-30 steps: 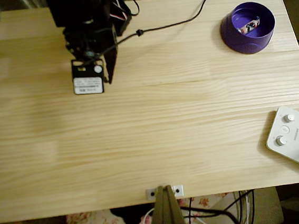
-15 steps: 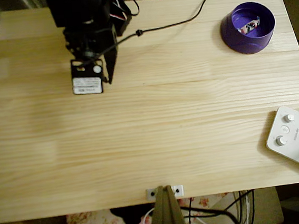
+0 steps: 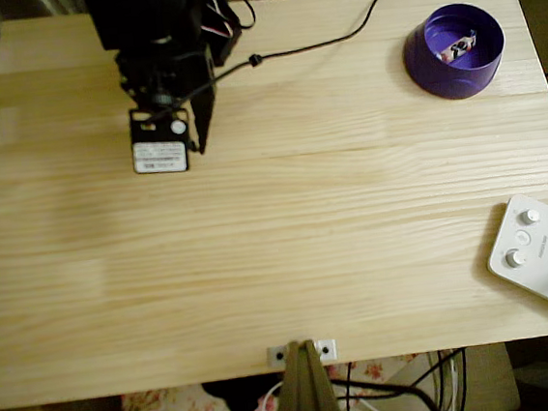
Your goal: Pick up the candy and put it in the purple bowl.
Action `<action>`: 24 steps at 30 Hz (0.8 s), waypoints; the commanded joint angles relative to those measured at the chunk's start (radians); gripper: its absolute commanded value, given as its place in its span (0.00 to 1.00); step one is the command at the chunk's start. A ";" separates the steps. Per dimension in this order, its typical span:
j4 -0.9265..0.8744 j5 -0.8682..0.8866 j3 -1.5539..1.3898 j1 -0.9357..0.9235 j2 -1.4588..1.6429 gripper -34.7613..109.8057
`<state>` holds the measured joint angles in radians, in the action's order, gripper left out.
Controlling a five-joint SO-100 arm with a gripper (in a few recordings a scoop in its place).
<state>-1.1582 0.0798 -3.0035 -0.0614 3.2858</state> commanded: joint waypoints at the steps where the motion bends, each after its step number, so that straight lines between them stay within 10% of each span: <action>1: 0.008 0.011 0.021 -0.017 0.014 0.24; 24: 0.008 -0.002 0.021 -0.005 0.014 0.24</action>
<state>-1.1582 0.0736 -3.0035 -0.0552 3.2858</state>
